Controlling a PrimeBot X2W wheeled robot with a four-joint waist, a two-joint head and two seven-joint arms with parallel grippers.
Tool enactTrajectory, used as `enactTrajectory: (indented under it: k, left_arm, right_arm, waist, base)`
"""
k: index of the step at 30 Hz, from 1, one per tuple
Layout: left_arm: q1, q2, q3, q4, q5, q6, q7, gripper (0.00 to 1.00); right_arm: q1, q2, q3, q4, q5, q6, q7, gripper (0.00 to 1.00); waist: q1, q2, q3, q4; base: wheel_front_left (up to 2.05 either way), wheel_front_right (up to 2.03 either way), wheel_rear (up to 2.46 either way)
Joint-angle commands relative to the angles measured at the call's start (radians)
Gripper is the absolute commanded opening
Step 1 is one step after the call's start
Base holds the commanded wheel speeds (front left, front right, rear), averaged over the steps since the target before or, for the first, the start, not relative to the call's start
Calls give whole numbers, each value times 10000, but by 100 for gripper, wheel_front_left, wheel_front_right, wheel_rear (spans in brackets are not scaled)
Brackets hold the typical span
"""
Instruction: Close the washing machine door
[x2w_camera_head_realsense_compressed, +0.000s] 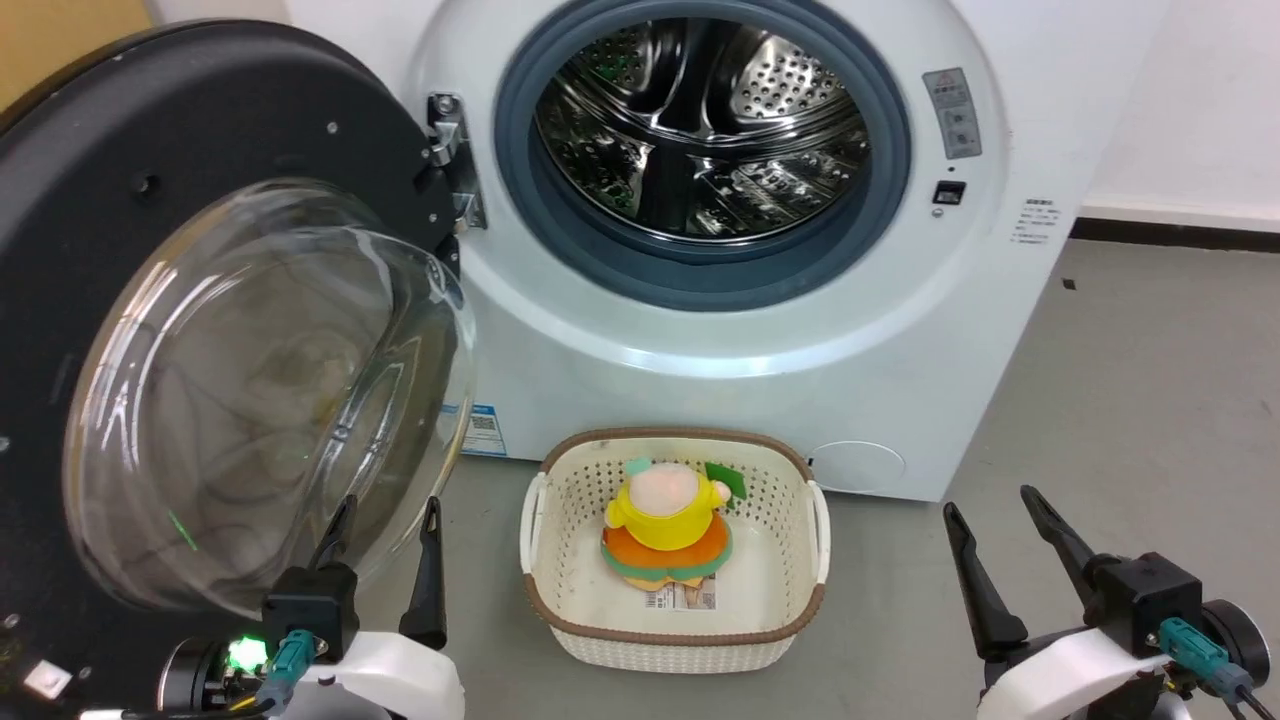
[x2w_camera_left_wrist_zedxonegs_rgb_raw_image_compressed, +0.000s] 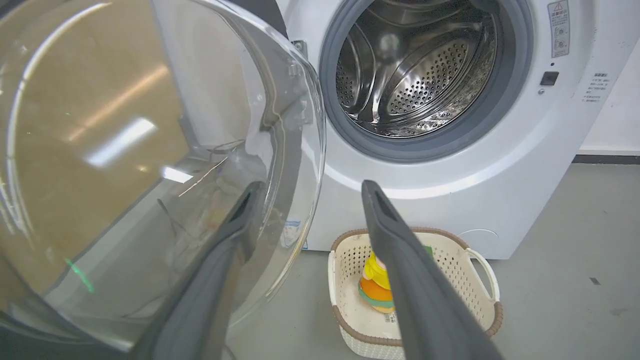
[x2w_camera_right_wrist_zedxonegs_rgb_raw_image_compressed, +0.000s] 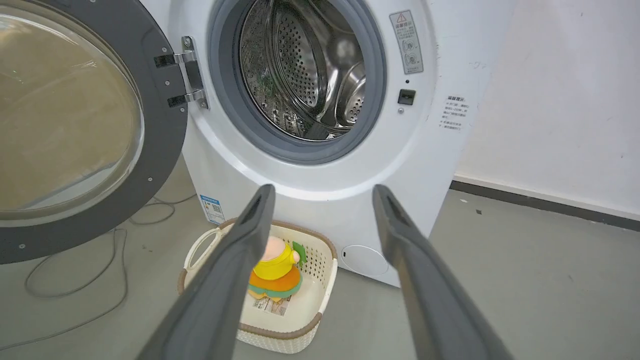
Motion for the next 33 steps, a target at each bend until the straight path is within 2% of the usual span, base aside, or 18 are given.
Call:
enactTrajectory:
  k: [1,19,33]
  left_arm:
    - [38,2,-28,-14,-62,41,-97,100]
    - [128,2,-114,-59,-131,76,-473,100]
    - [348,2,11,-470,-274,379,-744,100]
  right_arm:
    - [107,8,-3,25,96,1,-95,100]
    - [261,15,82,49,398,3,-470,100]
    - [-67,-78,520,275,608,3,-742,100]
  waist:
    - [0,0,-10,85]
    - [0,0,-118,1221]
    - [0,0,-1,1853]
  base:
    - [0,0,0]
    - [0,0,0]
    - [0,0,0]
